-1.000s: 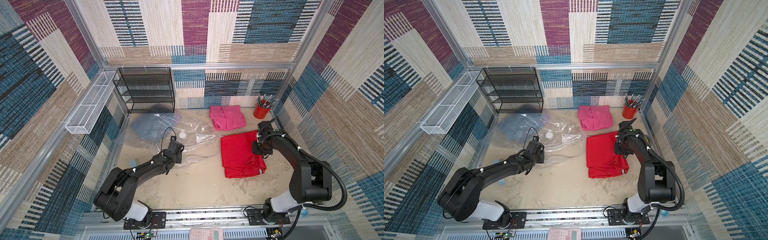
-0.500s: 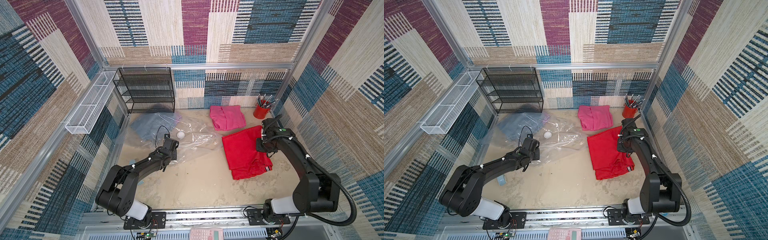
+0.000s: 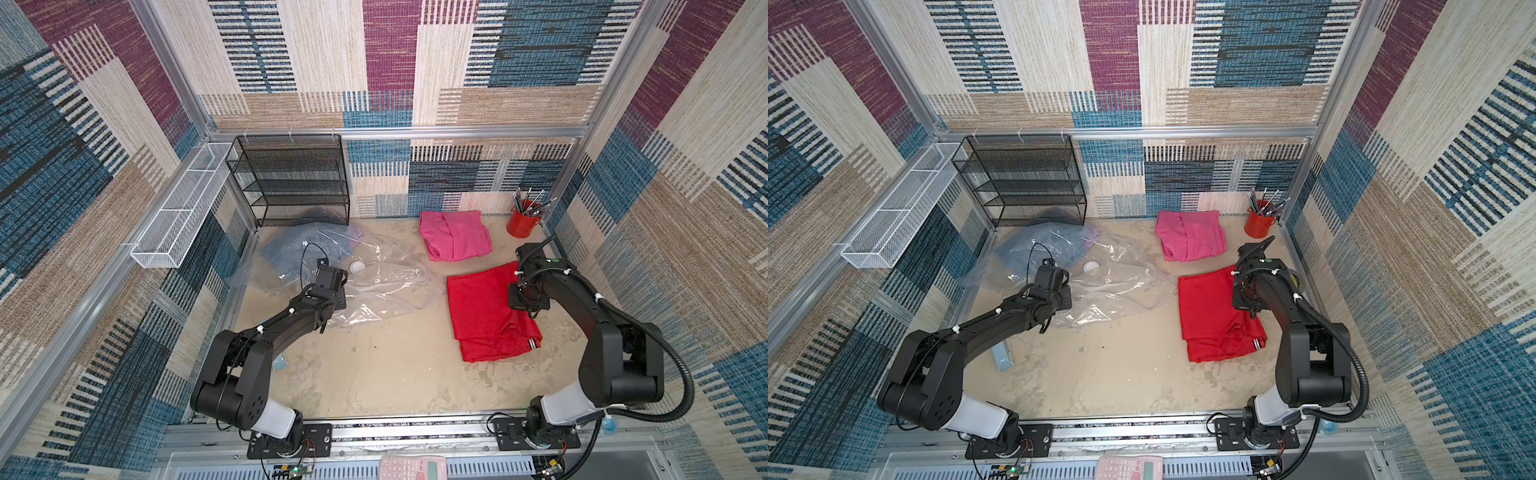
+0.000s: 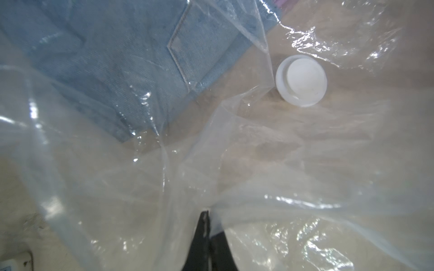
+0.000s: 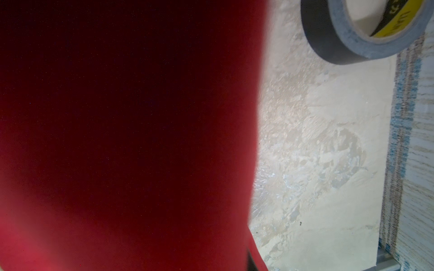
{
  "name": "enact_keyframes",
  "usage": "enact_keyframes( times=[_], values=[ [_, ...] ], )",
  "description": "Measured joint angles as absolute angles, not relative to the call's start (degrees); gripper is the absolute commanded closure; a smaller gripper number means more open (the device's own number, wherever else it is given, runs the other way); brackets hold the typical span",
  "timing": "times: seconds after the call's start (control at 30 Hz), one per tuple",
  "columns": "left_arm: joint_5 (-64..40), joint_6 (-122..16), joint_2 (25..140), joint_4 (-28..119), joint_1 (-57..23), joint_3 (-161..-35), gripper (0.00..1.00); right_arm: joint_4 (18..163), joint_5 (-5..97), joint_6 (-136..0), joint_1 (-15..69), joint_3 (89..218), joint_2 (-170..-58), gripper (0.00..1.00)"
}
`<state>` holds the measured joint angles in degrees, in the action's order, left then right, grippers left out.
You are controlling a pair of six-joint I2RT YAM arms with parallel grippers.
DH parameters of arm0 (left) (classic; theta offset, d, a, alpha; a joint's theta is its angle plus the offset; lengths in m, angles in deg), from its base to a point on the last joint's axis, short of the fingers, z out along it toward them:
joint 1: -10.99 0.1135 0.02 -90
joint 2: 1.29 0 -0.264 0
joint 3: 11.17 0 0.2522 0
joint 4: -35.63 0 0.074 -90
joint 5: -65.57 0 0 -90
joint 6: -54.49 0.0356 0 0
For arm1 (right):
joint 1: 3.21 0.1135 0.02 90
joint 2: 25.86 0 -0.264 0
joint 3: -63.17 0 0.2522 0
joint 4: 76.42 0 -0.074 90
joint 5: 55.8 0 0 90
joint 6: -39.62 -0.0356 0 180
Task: Take the trousers out of the vacuum bag
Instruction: Place the trousers at the center of the board.
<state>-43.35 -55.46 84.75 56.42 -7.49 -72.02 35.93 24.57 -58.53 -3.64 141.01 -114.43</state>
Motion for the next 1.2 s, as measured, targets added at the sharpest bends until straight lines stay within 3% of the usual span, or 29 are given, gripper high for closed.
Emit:
enact_keyframes(
  times=[0.7, 1.2],
  values=[
    [-31.57, -55.5, 59.5, 57.49, -7.29, -63.02, 1.0, 39.42, 30.87, -58.0, -1.03, 149.77, -128.27, 1.0],
    [-28.11, -56.44, 54.67, 60.59, -7.38, -62.21, 1.0, 40.73, 38.28, -57.19, -2.06, 154.58, -133.32, 1.0]
  ],
)
